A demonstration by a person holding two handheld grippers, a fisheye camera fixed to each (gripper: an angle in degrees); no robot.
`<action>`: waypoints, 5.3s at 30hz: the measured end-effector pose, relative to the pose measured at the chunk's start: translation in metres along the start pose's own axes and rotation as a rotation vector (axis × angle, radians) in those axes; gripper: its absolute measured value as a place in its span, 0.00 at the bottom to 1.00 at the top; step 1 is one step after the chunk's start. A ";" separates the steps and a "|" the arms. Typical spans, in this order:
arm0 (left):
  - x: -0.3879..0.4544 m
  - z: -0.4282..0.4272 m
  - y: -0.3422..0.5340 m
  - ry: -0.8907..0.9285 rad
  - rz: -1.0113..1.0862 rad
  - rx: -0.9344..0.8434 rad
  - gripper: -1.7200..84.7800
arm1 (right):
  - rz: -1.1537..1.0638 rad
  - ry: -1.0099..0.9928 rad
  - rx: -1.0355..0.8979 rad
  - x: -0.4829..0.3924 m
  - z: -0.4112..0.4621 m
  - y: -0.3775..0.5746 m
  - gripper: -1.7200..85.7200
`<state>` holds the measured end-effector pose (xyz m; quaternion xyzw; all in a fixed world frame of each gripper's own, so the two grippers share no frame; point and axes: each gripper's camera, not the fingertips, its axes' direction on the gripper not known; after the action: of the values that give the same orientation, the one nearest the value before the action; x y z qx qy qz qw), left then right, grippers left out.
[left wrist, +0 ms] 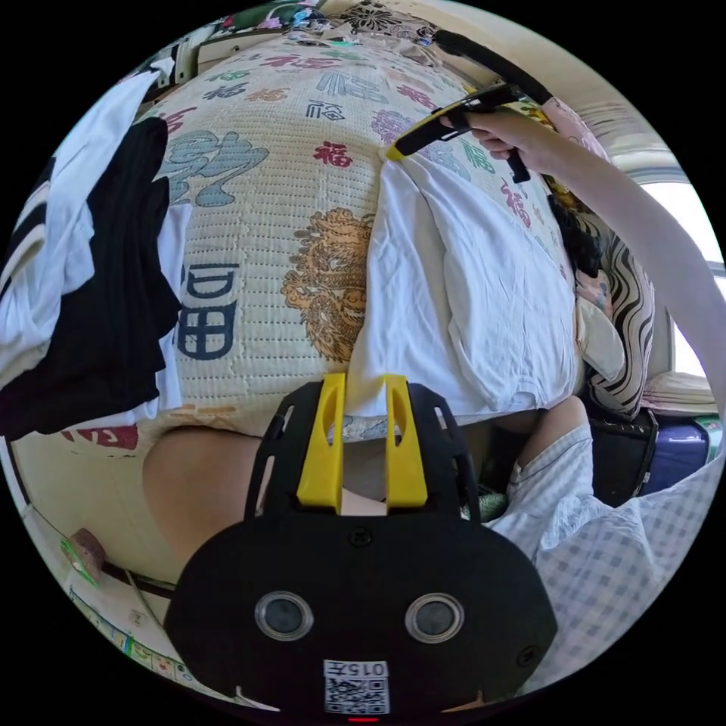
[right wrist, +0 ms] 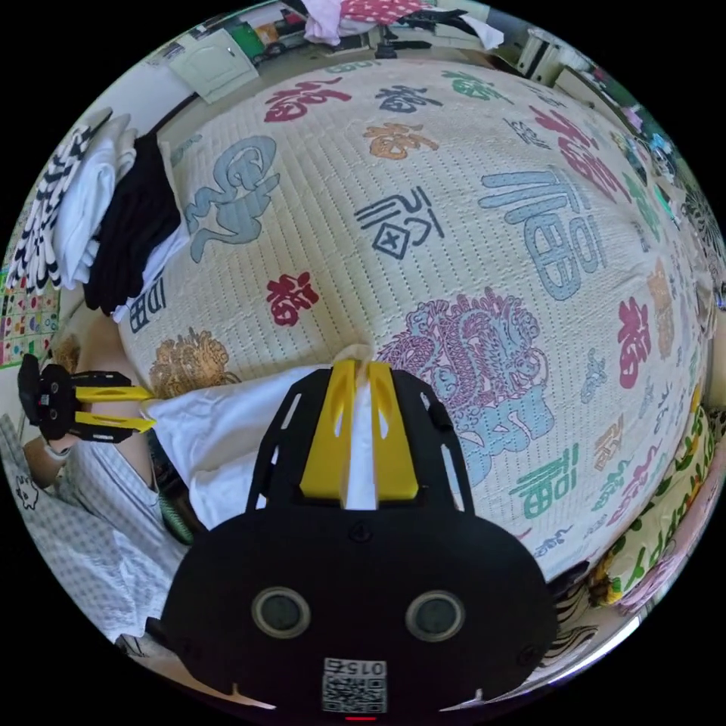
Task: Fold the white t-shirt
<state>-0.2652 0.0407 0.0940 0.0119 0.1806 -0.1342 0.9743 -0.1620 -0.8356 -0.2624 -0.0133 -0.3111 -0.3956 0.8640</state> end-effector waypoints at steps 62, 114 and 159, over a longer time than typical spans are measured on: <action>0.318 0.207 -0.019 0.276 0.935 0.068 0.04 | 0.758 -0.437 0.820 0.321 -0.048 0.858 0.08; 0.140 -0.089 -0.241 0.676 1.223 0.546 0.02 | 0.135 -0.278 1.105 0.129 -0.345 1.018 0.07; 0.048 0.139 -0.332 0.553 0.361 0.010 0.05 | 0.782 -0.722 0.658 0.158 -0.136 0.888 0.09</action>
<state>-0.2617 -0.3018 0.2147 0.0848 0.4328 0.0478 0.8962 0.6019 -0.3693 -0.0869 0.0079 -0.6611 0.0958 0.7441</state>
